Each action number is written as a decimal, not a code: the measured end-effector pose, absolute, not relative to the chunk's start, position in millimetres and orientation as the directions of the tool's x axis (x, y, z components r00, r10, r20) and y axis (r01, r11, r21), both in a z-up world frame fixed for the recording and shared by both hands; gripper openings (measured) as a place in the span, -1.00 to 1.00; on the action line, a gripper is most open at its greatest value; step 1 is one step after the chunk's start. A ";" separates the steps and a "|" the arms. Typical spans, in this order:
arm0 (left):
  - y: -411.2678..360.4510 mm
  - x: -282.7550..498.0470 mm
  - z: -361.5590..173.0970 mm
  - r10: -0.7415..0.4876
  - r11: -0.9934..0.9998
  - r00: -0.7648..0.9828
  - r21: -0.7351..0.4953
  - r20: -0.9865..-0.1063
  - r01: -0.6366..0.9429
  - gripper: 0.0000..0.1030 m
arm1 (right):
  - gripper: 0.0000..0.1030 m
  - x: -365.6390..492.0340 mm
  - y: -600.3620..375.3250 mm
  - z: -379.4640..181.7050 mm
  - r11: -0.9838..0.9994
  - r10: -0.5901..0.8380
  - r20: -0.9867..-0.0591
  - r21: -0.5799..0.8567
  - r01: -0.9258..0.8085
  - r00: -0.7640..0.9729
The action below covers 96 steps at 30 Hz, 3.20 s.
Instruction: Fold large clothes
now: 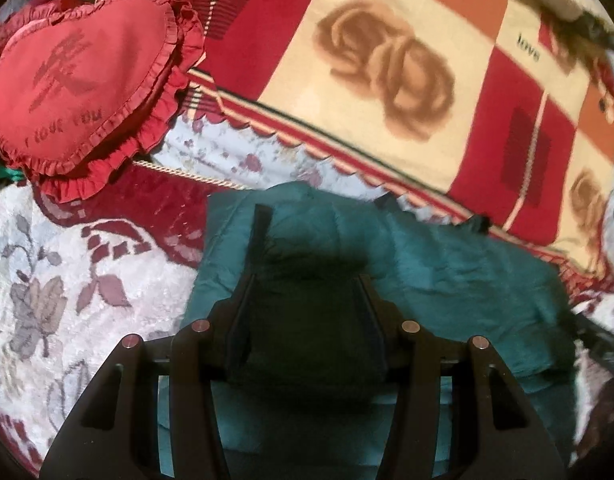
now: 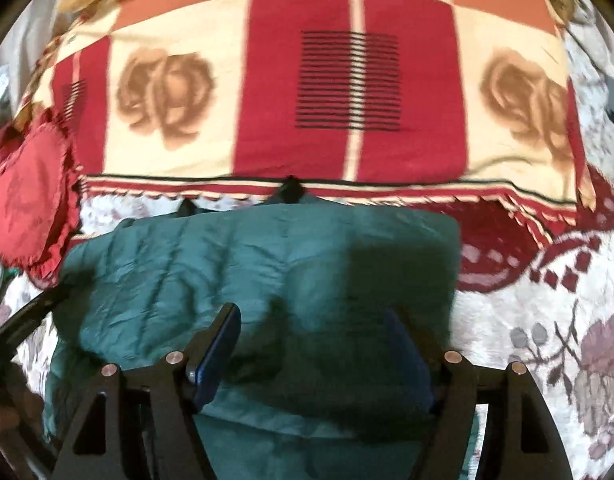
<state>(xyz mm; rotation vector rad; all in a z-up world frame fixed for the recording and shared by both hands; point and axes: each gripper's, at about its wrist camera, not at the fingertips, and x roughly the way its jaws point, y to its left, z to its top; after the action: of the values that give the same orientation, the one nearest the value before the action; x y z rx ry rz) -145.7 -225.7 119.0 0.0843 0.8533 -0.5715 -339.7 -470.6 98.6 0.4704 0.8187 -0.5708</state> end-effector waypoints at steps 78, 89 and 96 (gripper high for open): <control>-8.1 -280.0 81.5 -0.358 0.847 0.326 -0.157 -0.875 0.508 -0.04 | 0.64 -553.7 -335.3 84.5 0.834 -0.061 -0.881 0.213 0.509 0.468; 15.8 -285.5 57.7 -0.393 0.842 0.224 -0.251 -0.892 0.478 -0.04 | 0.70 -589.5 -331.0 63.3 0.803 -0.011 -0.909 0.241 0.545 0.417; 25.1 -292.2 54.3 -0.408 0.823 0.179 -0.275 -0.895 0.497 -0.02 | 0.75 -591.7 -325.5 45.6 0.792 0.062 -0.907 0.299 0.533 0.416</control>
<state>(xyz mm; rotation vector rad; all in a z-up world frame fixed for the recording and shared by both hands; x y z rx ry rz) -292.2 25.1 54.3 0.0855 1.2347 -0.6404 -591.7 -325.5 45.6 0.6159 1.1174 -0.3200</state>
